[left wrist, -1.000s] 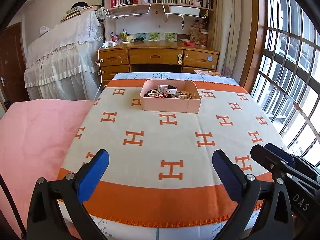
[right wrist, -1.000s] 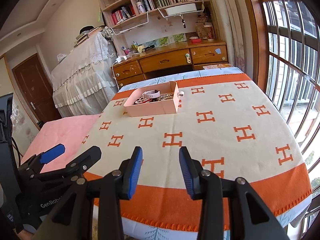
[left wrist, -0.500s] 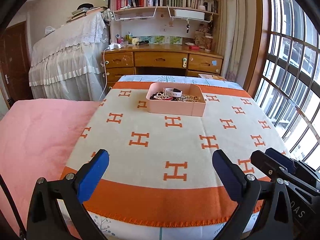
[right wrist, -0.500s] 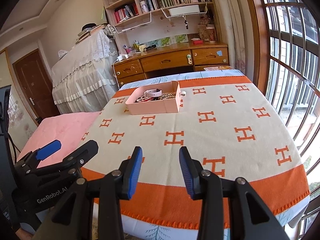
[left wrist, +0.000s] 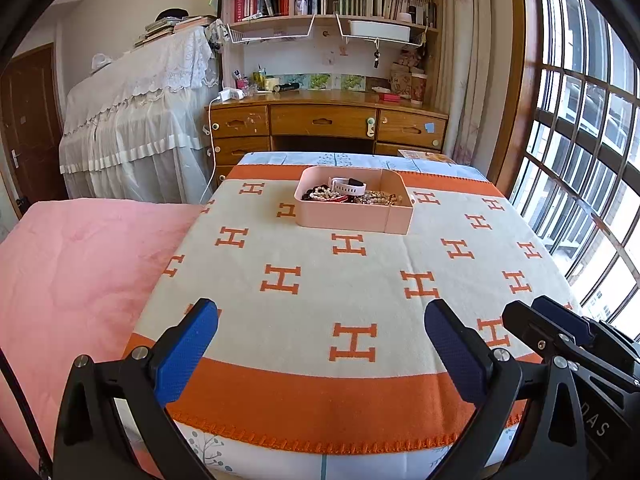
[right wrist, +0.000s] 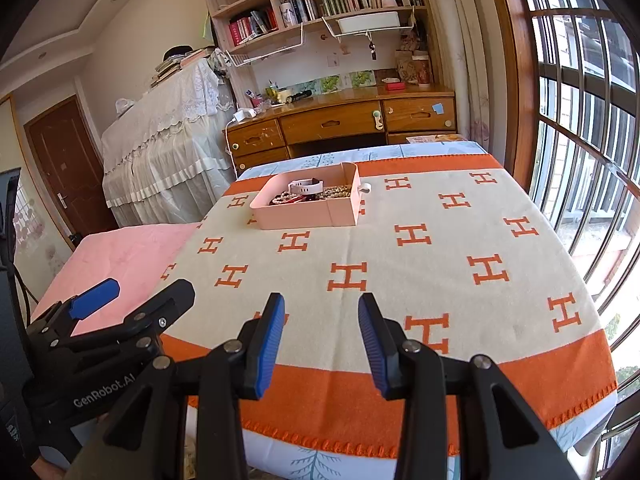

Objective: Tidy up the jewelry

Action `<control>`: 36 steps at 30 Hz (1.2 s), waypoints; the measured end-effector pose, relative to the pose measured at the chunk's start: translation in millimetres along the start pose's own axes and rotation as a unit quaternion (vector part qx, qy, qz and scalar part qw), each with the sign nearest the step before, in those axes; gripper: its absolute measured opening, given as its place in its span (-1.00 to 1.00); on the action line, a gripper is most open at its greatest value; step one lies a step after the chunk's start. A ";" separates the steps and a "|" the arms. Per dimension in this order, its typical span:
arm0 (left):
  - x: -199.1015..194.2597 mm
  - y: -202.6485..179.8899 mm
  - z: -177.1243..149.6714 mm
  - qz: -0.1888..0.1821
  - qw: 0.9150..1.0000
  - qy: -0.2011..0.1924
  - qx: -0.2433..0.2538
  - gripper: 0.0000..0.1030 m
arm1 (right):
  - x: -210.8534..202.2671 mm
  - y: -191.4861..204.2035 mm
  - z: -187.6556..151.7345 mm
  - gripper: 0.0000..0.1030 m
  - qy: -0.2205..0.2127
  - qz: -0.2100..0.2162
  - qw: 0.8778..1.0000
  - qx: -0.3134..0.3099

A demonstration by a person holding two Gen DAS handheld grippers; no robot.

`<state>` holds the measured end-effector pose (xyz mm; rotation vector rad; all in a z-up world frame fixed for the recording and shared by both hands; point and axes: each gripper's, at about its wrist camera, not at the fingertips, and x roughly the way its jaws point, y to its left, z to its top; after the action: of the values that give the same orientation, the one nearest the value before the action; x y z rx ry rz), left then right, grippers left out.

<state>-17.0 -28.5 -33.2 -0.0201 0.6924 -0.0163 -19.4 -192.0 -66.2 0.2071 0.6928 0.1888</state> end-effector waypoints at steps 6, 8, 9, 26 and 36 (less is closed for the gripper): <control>-0.8 -0.4 -0.5 0.001 1.000 0.000 0.001 0.98 | -0.4 0.2 0.1 -0.24 0.000 0.000 1.000 0.000; -0.6 -0.8 -0.1 0.001 1.000 0.001 0.000 0.98 | -0.2 0.2 0.4 -0.24 0.000 0.000 1.000 -0.001; -0.6 -0.8 -0.3 0.001 1.000 0.001 0.000 0.98 | 0.0 0.0 0.3 -0.24 0.001 0.000 1.000 0.000; -1.4 -0.9 -7.1 0.000 1.000 0.004 0.002 0.98 | -0.7 0.3 0.2 -0.24 0.002 0.000 1.000 0.001; -0.9 -1.2 -6.5 0.000 1.000 0.007 0.001 0.98 | -1.2 0.1 0.0 -0.24 0.004 0.000 1.000 0.001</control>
<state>-21.9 -29.7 -37.6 -0.0176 0.7056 -0.0183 -20.2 -192.3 -65.5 0.2093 0.7004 0.1891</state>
